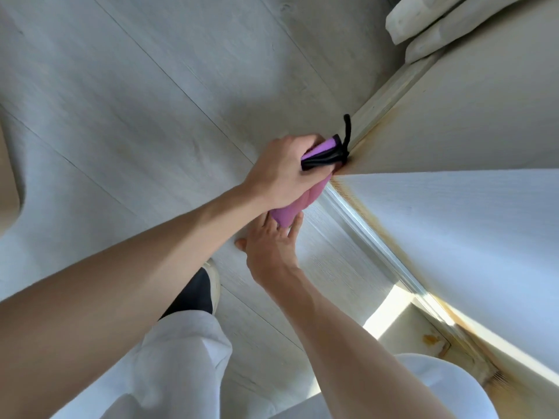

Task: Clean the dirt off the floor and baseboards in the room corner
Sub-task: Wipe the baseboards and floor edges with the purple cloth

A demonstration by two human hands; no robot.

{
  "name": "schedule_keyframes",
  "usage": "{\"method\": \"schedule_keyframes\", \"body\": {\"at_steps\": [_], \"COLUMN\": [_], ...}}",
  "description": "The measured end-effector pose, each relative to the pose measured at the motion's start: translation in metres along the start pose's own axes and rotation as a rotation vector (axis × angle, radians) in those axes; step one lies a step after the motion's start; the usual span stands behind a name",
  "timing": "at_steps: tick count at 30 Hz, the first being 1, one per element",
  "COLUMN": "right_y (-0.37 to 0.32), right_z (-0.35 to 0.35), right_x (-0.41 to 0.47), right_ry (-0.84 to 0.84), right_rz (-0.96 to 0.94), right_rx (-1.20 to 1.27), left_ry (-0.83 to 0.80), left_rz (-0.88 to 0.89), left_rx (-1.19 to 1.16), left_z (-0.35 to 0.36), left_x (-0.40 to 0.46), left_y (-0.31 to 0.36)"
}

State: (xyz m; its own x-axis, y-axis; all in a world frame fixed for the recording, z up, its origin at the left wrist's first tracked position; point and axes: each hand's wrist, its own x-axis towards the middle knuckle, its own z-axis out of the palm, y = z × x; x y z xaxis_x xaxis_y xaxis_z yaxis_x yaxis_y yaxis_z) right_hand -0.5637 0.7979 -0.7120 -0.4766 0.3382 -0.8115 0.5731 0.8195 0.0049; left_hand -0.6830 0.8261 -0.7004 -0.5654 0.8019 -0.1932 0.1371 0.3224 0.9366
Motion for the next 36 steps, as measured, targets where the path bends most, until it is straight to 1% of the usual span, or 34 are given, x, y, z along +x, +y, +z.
{"method": "schedule_keyframes", "body": {"at_steps": [2, 4, 7, 10, 15, 21, 26, 30, 32, 34, 36], "right_y": [0.001, 0.001, 0.000, 0.000, -0.001, -0.002, 0.000, -0.003, -0.002, 0.000, 0.000], "right_z": [-0.007, -0.009, -0.004, -0.003, -0.004, -0.001, -0.003, 0.001, 0.002, 0.004, 0.001], "right_x": [-0.004, -0.005, 0.000, 0.001, 0.000, -0.001, 0.001, 0.002, 0.001, 0.002, 0.003], "right_ry": [-0.031, -0.028, 0.007, 0.009, 0.016, 0.084, 0.031, 0.089, 0.120, 0.084, 0.032], "right_rz": [-0.023, -0.032, -0.009, 0.021, -0.017, 0.046, 0.008, 0.035, 0.037, 0.016, 0.008], "right_rx": [-0.005, -0.021, -0.031, -0.049, -0.028, -0.025, -0.027, -0.006, -0.013, -0.027, -0.046], "left_ry": [0.039, 0.061, 0.036, 0.014, 0.001, -0.032, -0.007, -0.011, -0.020, -0.024, 0.001], "left_rz": [-0.026, -0.055, -0.083, -0.066, -0.034, -0.027, -0.011, -0.032, -0.036, -0.043, -0.069], "left_rx": [-0.009, 0.010, 0.050, 0.093, 0.094, 0.107, 0.086, 0.133, 0.177, 0.181, 0.076], "left_z": [0.007, 0.008, 0.006, 0.005, 0.003, 0.004, 0.004, 0.008, 0.005, 0.000, -0.003], "left_x": [-0.002, 0.002, 0.020, 0.033, 0.001, 0.044, 0.009, 0.048, 0.056, 0.035, 0.011], "left_y": [0.004, 0.006, 0.016, 0.020, 0.010, 0.027, 0.008, 0.018, 0.013, 0.003, -0.003]}}
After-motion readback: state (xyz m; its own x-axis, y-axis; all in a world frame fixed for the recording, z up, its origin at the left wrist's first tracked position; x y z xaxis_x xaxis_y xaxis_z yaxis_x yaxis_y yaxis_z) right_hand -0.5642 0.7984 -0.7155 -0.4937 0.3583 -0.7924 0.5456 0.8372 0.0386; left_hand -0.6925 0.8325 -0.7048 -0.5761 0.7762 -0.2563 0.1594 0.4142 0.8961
